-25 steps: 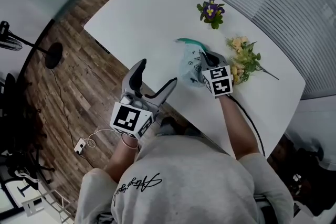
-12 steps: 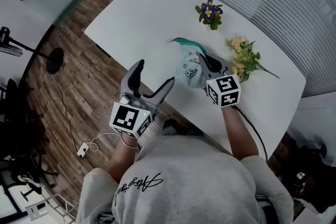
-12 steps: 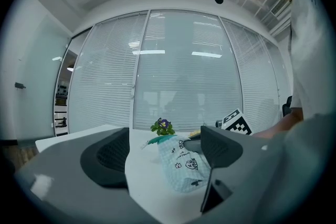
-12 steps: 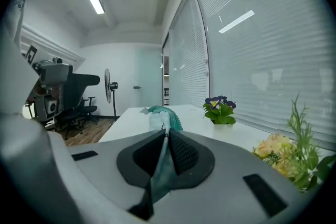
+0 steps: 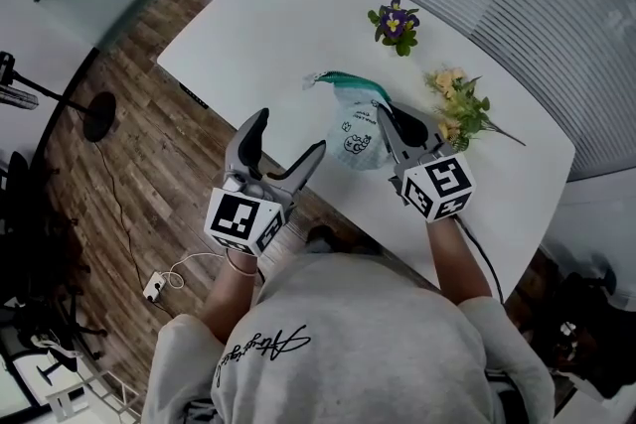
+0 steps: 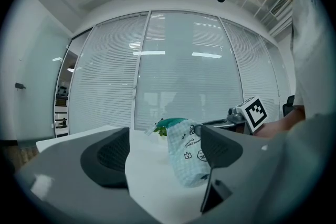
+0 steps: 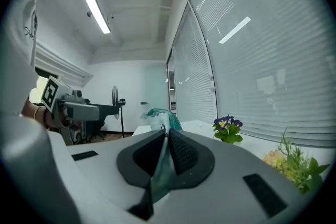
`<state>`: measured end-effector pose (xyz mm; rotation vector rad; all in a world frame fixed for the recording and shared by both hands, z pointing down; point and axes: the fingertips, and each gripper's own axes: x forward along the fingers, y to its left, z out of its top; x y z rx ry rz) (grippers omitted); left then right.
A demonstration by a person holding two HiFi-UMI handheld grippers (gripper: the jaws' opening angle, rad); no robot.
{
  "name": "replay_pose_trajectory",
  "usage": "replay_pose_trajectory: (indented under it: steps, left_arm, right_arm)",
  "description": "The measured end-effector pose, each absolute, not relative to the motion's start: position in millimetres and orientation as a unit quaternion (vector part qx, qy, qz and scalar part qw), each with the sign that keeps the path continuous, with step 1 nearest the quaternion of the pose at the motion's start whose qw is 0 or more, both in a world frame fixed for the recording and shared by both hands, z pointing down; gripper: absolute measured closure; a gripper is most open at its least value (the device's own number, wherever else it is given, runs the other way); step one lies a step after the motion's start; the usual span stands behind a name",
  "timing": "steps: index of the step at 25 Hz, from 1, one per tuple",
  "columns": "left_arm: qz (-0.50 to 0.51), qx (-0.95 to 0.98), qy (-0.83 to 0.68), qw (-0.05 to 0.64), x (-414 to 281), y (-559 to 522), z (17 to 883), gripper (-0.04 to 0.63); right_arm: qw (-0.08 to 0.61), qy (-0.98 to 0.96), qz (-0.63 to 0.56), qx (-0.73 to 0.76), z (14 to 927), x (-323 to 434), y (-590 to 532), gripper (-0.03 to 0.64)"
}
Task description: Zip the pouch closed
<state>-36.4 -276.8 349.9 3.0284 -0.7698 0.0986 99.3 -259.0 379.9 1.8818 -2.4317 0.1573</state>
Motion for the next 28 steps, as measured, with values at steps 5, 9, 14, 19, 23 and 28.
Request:
replay_pose_trajectory:
  steps: [5,9,14,19,23,28]
  left_arm:
    - [0.027,0.968,-0.249,0.004,-40,-282,346,0.189]
    - [0.031,0.970,-0.241,-0.010,-39,-284,342,0.190]
    - [0.029,0.972,-0.231,-0.025,-38,-285,332,0.209]
    - [0.027,0.974,-0.223,-0.034,-36,-286,328,0.254]
    - [0.027,0.974,-0.221,-0.036,-31,-291,328,0.296]
    - [0.025,0.975,-0.218,-0.037,-29,-291,325,0.359]
  right_arm:
    - [-0.004,-0.808,0.042,0.588,363,89,-255,0.603]
    - [-0.026,-0.819,0.040,0.573,356,82,-250,0.604]
    - [-0.029,-0.838,0.021,0.544,349,69,-241,0.603]
    - [-0.038,-0.851,0.012,0.524,345,63,-236,0.604]
    - [-0.038,-0.866,-0.006,0.499,342,59,-236,0.603]
    - [-0.027,-0.869,-0.022,0.493,341,56,-236,0.604]
